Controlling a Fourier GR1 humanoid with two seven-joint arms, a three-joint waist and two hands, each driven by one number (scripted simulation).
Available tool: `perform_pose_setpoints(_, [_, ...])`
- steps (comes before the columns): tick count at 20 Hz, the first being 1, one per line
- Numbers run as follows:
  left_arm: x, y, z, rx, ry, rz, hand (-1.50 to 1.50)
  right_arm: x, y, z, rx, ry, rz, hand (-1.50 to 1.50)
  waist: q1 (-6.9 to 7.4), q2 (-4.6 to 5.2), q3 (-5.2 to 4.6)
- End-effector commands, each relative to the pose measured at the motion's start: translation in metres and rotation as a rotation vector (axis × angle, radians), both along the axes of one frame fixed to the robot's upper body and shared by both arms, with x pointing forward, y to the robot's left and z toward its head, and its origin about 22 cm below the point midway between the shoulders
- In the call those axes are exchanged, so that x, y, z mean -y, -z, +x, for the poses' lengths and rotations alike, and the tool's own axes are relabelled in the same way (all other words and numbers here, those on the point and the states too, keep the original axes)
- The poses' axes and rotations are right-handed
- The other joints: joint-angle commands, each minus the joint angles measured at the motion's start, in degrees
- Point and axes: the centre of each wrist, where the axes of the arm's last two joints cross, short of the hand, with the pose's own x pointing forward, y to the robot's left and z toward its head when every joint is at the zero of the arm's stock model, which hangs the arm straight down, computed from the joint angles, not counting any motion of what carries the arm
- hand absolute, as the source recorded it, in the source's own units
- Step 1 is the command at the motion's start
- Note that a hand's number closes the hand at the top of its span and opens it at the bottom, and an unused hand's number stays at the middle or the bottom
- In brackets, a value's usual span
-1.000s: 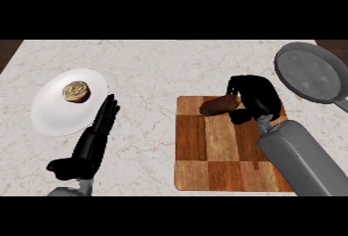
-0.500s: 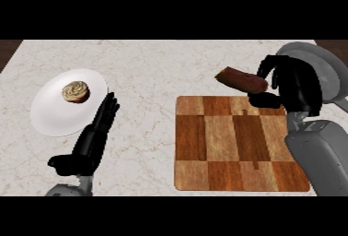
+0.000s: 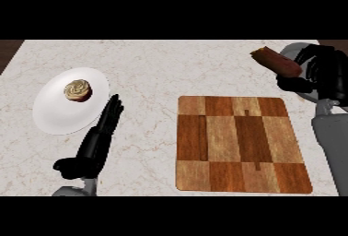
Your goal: Pick the sweet potato from the cutting board and place it in the pan
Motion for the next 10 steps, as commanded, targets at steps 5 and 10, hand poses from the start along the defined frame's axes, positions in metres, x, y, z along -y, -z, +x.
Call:
perform_pose_setpoints(5, [-0.018,-0.002,0.008,0.013,0.020,0.006,0.00,0.075,0.033,0.022,0.114,0.170,-0.165,1.50,1.50,0.53,0.05])
perform_pose_setpoints(10, [-0.003,-0.011,0.011,0.000,0.035,-0.009,0.00,0.120,0.028,0.027,0.226,0.266,-0.126,1.50,1.86,0.74,0.16])
